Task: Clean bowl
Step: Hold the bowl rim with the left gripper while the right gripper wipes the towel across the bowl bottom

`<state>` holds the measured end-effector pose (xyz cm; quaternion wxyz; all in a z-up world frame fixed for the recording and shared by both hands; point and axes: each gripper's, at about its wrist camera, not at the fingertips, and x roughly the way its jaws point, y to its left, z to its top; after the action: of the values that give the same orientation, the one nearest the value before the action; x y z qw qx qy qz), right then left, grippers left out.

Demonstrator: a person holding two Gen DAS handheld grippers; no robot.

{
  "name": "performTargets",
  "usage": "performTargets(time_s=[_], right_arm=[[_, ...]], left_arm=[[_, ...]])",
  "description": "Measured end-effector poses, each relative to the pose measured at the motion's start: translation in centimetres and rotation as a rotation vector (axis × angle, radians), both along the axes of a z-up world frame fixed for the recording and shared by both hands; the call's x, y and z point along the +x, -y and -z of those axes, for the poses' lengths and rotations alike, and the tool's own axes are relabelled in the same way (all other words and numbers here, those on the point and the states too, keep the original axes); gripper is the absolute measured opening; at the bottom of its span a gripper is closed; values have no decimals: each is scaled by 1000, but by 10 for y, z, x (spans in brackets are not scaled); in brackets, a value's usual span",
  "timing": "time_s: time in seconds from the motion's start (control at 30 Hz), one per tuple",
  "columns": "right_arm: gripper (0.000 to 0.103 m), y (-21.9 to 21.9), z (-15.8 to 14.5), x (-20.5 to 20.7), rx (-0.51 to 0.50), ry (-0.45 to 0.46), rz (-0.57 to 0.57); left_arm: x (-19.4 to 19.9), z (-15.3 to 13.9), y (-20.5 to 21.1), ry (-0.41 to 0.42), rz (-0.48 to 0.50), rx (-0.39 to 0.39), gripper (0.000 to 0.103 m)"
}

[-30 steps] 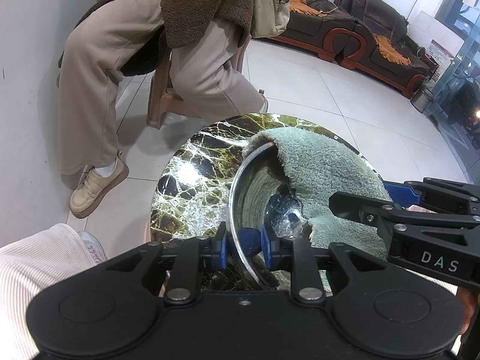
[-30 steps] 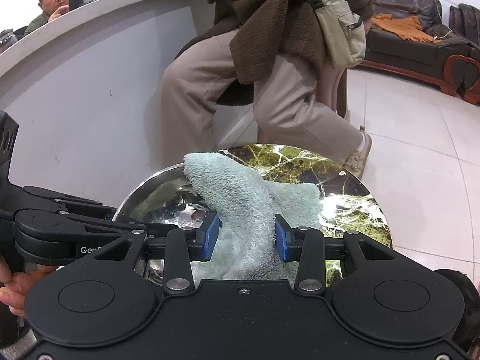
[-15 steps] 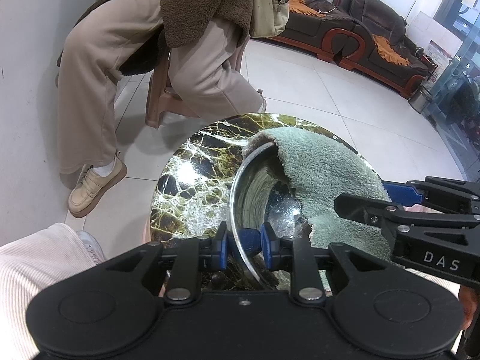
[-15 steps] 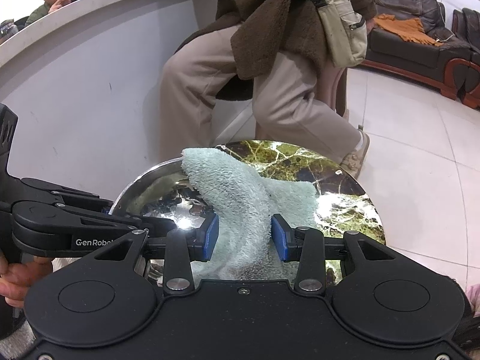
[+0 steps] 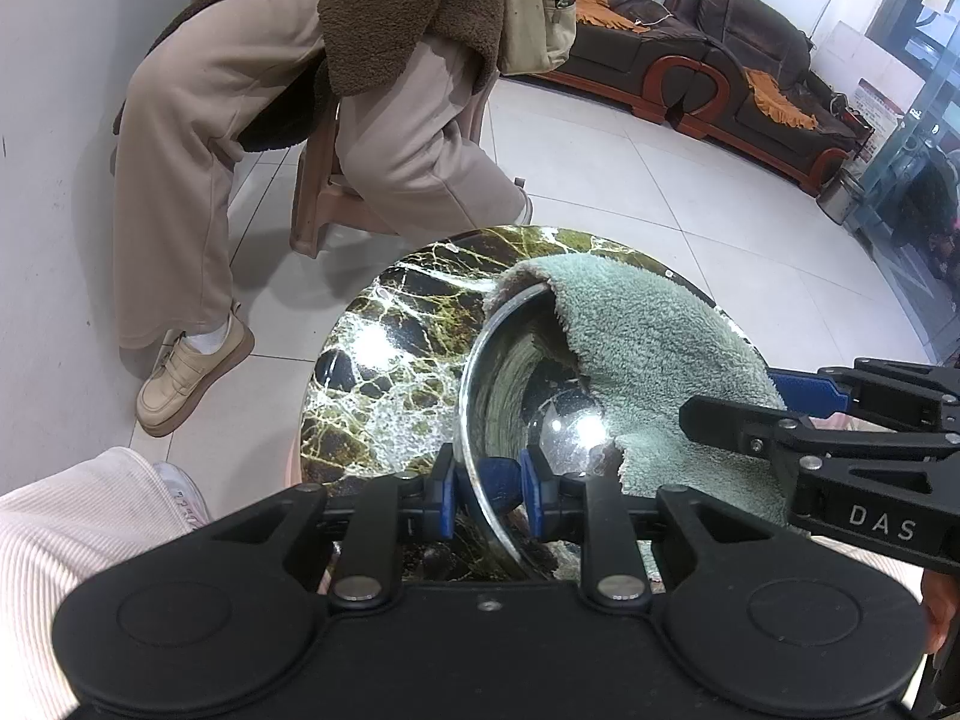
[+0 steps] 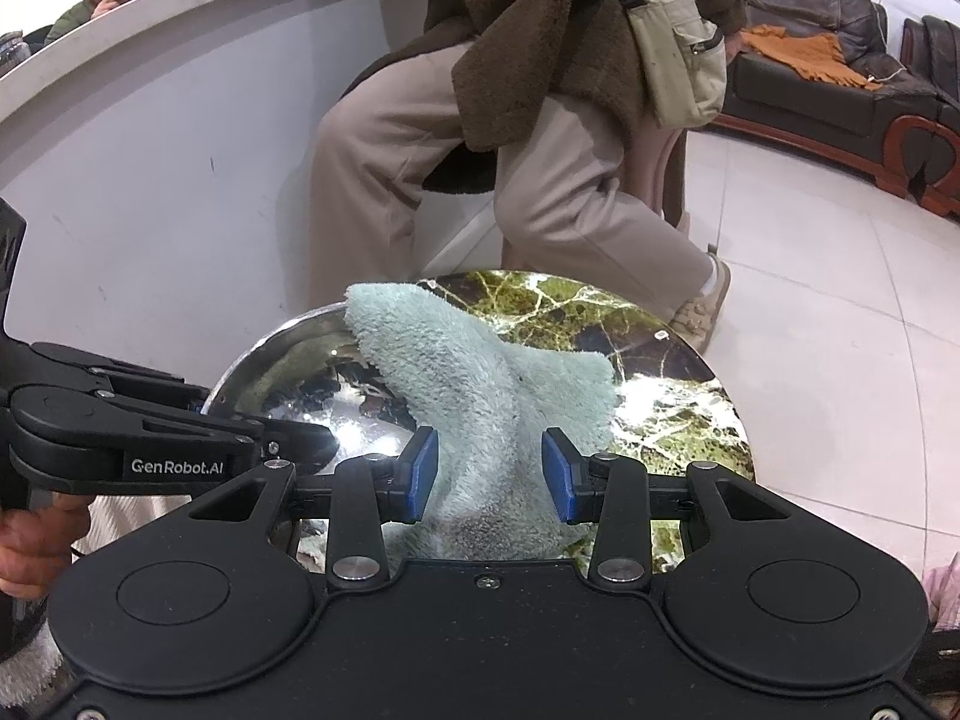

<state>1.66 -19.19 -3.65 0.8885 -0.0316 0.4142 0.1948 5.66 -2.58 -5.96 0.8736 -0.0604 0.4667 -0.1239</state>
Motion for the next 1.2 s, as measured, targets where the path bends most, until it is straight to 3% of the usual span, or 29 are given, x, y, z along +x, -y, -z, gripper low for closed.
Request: performTargets(time_s=[0.17, 0.3, 0.53, 0.57, 1.2], right_arm=[[23, 0, 1, 0, -18, -8, -19], [20, -11, -2, 4, -105, 10, -82], [19, -20, -3, 13, -185, 21, -138], [16, -21, -3, 13, -190, 21, -141], [17, -32, -5, 14, -274, 31, -191]], left_arm=[[-1, 0, 0, 2, 5, 1, 20], [-1, 0, 0, 1, 6, -1, 20], [-4, -1, 0, 6, 10, 0, 20], [-4, -1, 0, 8, 8, -2, 20], [0, -1, 4, 3, 31, -14, 20]])
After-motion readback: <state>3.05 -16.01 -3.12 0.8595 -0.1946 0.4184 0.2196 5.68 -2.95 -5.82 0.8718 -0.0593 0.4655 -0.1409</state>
